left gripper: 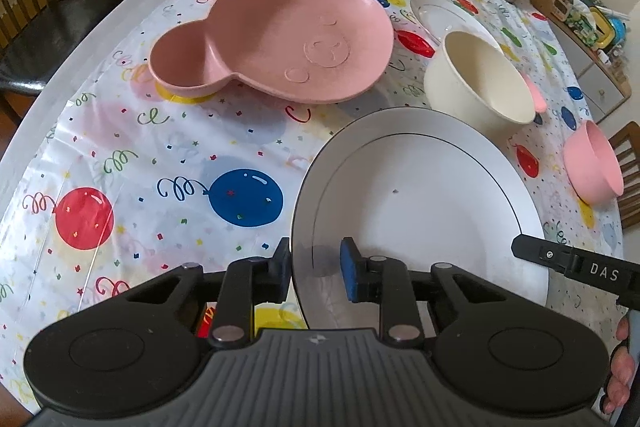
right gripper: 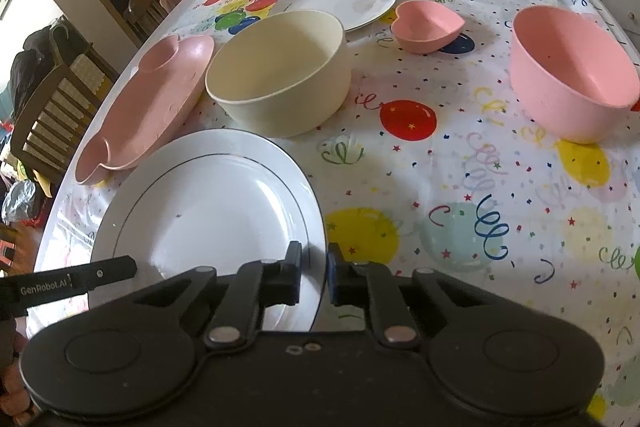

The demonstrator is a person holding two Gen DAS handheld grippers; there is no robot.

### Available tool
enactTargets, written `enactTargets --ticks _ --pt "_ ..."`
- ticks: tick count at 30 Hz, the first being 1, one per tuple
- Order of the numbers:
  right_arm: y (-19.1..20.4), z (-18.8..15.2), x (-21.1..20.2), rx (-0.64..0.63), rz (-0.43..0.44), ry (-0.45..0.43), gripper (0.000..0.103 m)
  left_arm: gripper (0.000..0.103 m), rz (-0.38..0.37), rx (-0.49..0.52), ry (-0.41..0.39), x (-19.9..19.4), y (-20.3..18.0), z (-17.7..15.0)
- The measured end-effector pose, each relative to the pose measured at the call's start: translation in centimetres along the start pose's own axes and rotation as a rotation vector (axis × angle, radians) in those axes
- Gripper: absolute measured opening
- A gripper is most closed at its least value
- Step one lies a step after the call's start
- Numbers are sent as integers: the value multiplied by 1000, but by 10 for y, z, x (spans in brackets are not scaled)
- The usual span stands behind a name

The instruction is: Organize plates and bowls

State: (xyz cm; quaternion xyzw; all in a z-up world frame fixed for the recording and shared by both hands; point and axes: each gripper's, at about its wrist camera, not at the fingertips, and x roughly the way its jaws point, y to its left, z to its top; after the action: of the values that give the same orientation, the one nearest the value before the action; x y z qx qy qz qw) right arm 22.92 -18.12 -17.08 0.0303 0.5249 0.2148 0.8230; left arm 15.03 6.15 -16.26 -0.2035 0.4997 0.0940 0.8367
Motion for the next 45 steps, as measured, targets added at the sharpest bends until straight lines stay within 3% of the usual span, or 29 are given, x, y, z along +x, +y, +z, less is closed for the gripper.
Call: enactTargets --ticks 15,31,40,45 --pt "-23 -39 -42 59 -26 -18 10 25 -104 88 52 -20 -25 -33" --pt "-93 -104 -105 251 -153 -93 10 25 -251 381 144 -16 -112 -63" --pt "-109 -129 -112 320 -198 -108 11 25 -264 430 218 -1 -126 -79" --pt "-110 -132 -110 335 -207 -102 13 25 -266 434 219 -3 -126 -81"
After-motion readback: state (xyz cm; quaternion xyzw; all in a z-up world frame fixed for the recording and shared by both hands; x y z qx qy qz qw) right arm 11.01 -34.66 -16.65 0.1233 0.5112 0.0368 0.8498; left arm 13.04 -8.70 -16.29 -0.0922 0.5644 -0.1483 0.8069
